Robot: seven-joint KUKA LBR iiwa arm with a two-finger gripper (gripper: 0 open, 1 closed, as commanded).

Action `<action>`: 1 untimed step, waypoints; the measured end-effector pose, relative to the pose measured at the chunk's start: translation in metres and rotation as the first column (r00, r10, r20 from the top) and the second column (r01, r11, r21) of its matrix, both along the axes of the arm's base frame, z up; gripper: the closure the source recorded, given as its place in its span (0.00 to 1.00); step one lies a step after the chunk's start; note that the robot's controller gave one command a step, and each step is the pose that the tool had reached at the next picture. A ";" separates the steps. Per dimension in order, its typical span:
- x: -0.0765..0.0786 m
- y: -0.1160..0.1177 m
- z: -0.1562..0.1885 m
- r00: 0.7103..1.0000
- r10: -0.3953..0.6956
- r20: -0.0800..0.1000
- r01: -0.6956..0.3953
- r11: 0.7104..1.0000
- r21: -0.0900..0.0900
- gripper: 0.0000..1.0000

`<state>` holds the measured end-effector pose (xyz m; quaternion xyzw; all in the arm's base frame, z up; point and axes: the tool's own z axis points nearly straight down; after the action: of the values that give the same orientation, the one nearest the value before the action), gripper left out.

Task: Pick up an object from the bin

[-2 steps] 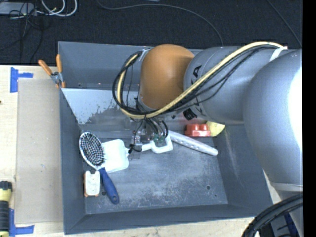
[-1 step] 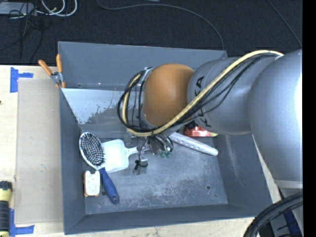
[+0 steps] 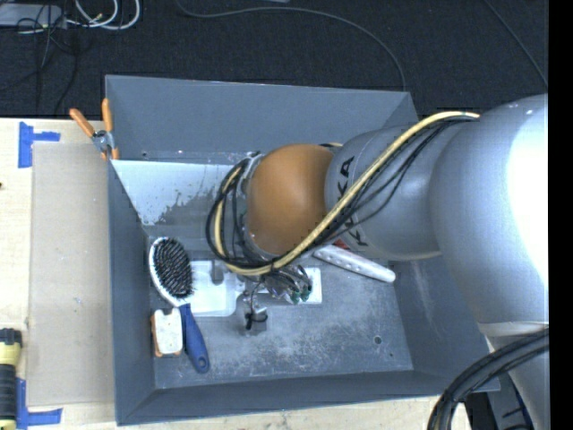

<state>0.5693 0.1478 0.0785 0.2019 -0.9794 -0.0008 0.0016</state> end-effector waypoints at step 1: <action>0.018 -0.044 -0.009 0.997 -0.075 0.005 0.075 0.997 0.002 1.00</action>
Offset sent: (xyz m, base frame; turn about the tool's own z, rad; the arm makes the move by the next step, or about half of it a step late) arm 0.0000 0.0000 0.0000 0.0000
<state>0.5875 0.1043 0.0699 0.1652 -0.9863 -0.0012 -0.0011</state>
